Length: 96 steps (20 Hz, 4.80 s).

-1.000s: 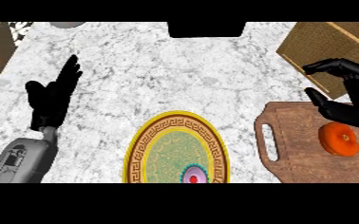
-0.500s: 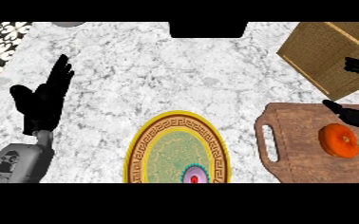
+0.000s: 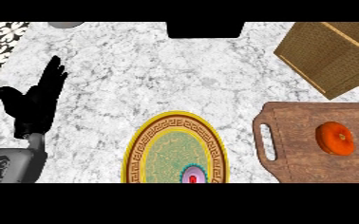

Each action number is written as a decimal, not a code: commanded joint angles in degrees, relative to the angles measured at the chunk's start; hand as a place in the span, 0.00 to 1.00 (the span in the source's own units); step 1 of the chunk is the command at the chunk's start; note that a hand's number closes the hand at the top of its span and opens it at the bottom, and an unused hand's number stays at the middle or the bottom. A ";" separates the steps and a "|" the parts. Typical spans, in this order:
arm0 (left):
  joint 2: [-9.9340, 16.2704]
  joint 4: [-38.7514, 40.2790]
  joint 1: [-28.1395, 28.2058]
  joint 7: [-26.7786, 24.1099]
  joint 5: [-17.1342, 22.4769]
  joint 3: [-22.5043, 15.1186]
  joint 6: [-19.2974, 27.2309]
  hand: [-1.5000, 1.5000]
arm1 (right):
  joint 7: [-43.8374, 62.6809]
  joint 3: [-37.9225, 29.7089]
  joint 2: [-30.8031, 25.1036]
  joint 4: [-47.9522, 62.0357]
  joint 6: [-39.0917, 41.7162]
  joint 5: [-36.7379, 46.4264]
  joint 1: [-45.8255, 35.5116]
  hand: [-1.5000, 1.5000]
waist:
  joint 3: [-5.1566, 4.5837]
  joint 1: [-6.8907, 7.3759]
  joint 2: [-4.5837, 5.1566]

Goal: Pick the squash from the cutting board and place it in the basket

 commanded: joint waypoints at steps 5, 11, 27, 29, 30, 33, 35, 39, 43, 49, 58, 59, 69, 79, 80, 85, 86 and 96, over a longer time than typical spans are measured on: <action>-0.28 -1.58 2.18 -0.80 -0.28 0.11 -0.94 0.50 | 5.23 -0.90 -16.25 0.46 24.17 -4.82 2.57 0.00 | 0.10 0.50 0.10; -1.14 -3.23 -0.50 4.05 -2.08 0.45 -0.96 0.50 | 3.08 -4.59 -12.97 2.52 29.61 -2.68 3.96 0.00 | 0.19 0.76 0.23; -3.80 -2.67 1.41 0.76 -5.00 4.30 -3.95 0.50 | -2.64 -6.96 8.43 -2.11 22.30 10.41 8.44 0.00 | 0.19 0.62 0.22; -4.51 -6.85 1.16 5.38 -5.61 2.92 -2.77 0.50 | -3.38 -5.17 11.51 -0.96 19.73 12.70 7.04 0.00 | 0.21 0.87 0.20; -2.98 3.82 -4.03 0.34 -3.91 6.44 -5.89 0.50 | -7.65 -4.31 12.35 -0.44 17.67 15.79 8.81 0.00 | 0.19 0.41 0.33; -7.39 2.01 -1.36 -0.94 -7.71 3.73 -3.04 0.50 | -9.19 -6.76 13.85 0.65 17.43 17.94 8.68 0.00 | 0.18 0.52 0.26; -7.20 -0.43 -0.32 0.31 -7.59 3.85 -3.92 0.50 | -5.55 -6.78 13.78 0.47 18.37 18.00 3.96 0.00 | 0.18 0.77 0.27; -5.95 -4.94 1.62 3.53 -6.71 6.22 -6.09 0.50 | -9.86 -9.25 16.55 -1.97 18.00 20.79 9.00 0.00 | 0.18 0.64 0.19; -7.19 -3.25 -1.36 4.21 -9.11 6.06 -4.75 0.50 | -11.63 -8.57 20.67 -2.63 16.38 23.60 11.37 0.00 | 0.18 0.49 0.23; -10.01 -3.30 0.88 2.07 -10.70 5.81 -5.17 0.50 | -7.69 -9.88 23.70 -6.98 18.48 24.58 10.47 0.00 | 0.17 0.51 0.20; -9.27 1.54 -1.21 -0.33 -9.25 9.55 -9.07 0.50 | -7.02 -7.74 25.86 0.14 15.78 33.74 4.62 0.00 | 0.18 0.71 0.28; -7.00 -0.43 -1.49 2.42 -8.07 10.81 -10.76 0.50 | -13.55 -7.74 25.48 4.48 13.60 35.45 6.28 0.00 | 0.20 0.76 0.28; -11.45 -2.75 1.44 2.00 -11.96 8.82 -8.74 0.50 | -12.25 -7.31 28.10 8.34 13.86 39.11 0.89 0.00 | 0.19 0.85 0.25; -10.22 -0.14 -2.90 3.59 -11.89 11.52 -9.67 0.50 | -11.17 -5.21 30.25 6.84 13.60 43.23 1.86 0.00 | 0.17 0.64 0.25; -10.44 -5.87 0.83 5.04 -11.67 10.15 -10.60 0.50 | -13.60 -5.78 27.78 11.05 15.03 43.36 0.27 0.00 | 0.19 0.91 0.23; -9.90 1.25 -3.75 2.39 -11.19 11.80 -11.01 0.50 | -21.73 0.68 27.85 16.99 10.56 50.19 -0.76 1.00 | 0.22 1.06 0.45; -12.62 -0.94 2.48 -2.15 -13.41 9.51 -9.58 0.50 | -20.88 0.79 29.47 13.13 9.95 49.80 2.09 1.00 | 0.19 0.93 0.29; -10.84 -2.85 0.42 1.55 -12.02 11.00 -10.71 0.50 | -23.29 -2.46 30.37 13.34 12.78 45.59 4.24 1.00 | 0.16 0.54 0.15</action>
